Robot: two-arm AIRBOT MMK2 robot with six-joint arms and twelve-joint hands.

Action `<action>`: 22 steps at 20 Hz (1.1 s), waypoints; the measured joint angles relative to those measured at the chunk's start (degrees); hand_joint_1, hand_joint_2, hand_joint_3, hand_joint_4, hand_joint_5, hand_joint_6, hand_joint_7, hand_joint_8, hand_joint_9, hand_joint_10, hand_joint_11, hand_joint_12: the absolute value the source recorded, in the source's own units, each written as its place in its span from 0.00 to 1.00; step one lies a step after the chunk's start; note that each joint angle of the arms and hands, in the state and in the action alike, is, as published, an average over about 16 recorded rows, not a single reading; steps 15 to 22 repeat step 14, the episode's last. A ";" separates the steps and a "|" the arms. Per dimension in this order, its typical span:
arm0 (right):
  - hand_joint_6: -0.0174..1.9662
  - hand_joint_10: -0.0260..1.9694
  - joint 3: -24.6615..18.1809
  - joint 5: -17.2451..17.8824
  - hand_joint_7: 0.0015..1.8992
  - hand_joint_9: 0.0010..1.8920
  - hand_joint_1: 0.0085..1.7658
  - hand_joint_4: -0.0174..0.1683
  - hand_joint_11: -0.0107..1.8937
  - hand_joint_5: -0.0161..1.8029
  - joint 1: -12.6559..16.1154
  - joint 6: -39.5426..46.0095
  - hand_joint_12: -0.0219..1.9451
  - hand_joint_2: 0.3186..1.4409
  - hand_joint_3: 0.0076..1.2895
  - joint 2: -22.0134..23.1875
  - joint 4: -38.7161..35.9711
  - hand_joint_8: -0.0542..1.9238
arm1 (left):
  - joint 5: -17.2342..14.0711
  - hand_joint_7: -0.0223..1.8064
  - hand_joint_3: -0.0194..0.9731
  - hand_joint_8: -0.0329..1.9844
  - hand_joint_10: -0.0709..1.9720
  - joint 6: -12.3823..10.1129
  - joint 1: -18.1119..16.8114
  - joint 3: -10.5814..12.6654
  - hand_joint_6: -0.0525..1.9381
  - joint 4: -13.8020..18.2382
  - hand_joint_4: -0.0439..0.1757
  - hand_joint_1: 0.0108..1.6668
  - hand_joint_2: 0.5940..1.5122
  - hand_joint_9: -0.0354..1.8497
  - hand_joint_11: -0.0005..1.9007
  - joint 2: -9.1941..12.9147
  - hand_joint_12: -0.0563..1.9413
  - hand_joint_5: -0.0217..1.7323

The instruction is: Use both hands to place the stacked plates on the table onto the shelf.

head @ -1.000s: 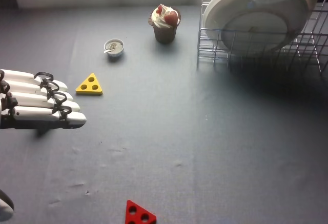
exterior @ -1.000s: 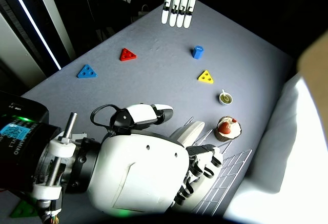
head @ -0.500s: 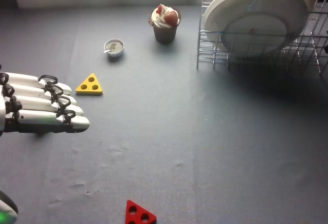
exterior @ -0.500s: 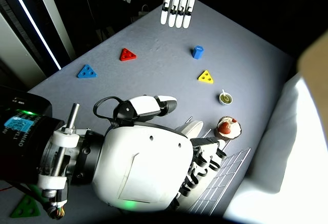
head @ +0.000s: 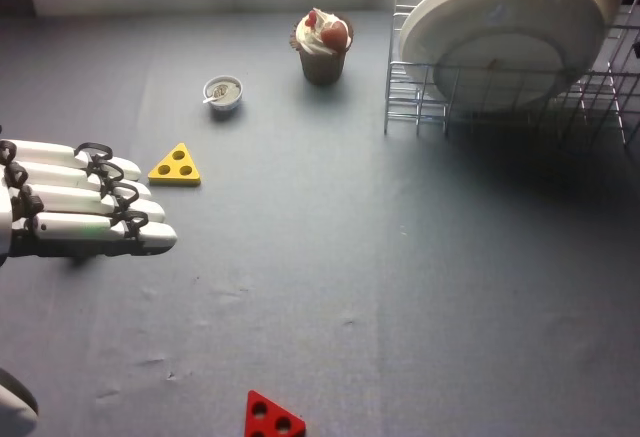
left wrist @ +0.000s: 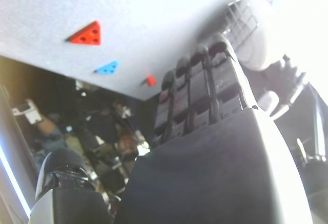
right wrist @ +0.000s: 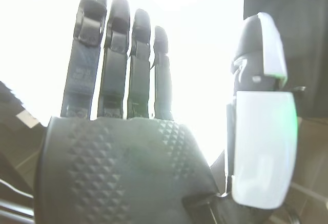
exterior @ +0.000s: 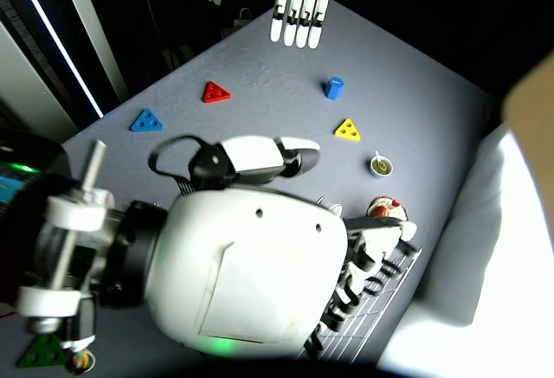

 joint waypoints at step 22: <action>0.01 0.01 -1.18 21.68 0.27 0.29 0.28 0.08 0.34 0.24 1.80 -0.10 0.02 0.55 0.01 2.91 -14.25 0.03 | 0.58 0.07 0.02 0.02 0.04 0.00 0.00 -0.38 0.03 0.09 0.20 0.05 0.37 0.07 0.04 0.02 0.03 0.05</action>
